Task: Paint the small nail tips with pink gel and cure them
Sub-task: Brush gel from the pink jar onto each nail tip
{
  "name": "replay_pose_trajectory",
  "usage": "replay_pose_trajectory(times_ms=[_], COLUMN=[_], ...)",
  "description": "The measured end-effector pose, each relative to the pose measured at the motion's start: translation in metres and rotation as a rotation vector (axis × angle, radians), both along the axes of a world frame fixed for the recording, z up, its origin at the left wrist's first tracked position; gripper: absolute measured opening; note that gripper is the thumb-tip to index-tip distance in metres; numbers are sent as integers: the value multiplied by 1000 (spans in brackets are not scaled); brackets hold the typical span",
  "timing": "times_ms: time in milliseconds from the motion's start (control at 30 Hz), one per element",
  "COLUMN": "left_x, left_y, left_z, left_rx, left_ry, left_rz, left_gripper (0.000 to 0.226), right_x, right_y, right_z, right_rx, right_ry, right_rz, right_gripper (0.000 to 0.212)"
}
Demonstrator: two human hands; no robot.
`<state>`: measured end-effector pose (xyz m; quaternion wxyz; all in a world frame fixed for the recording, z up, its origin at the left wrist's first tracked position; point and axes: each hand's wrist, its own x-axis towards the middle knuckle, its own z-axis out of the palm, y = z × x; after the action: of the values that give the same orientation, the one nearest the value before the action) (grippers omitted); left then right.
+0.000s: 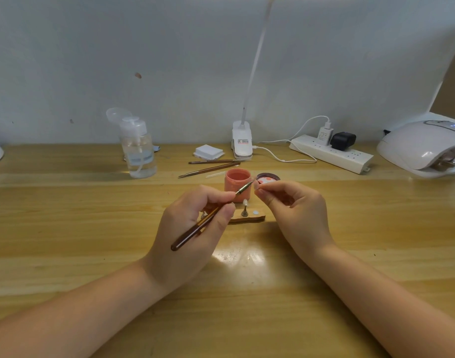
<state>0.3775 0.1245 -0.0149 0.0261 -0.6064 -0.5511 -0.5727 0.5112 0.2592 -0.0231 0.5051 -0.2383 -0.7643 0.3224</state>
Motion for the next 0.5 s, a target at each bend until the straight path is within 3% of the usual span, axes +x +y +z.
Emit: replay_pose_trajectory(times_ms=[100,267,500], left_x=[-1,0,-1], left_y=[-1,-3,-4], left_z=[0,1,2], left_rx=[0,1,-21], left_ry=[50,2,-7], left_rz=[-27,-2,-25], left_gripper=[21,18,23], right_x=[0,0,-1], right_y=[0,1,-1], right_z=[1,-1,0], right_rx=[21,9,-2], right_ry=[7,8,8], right_rz=[-3,5,12], right_gripper=[28,17,22])
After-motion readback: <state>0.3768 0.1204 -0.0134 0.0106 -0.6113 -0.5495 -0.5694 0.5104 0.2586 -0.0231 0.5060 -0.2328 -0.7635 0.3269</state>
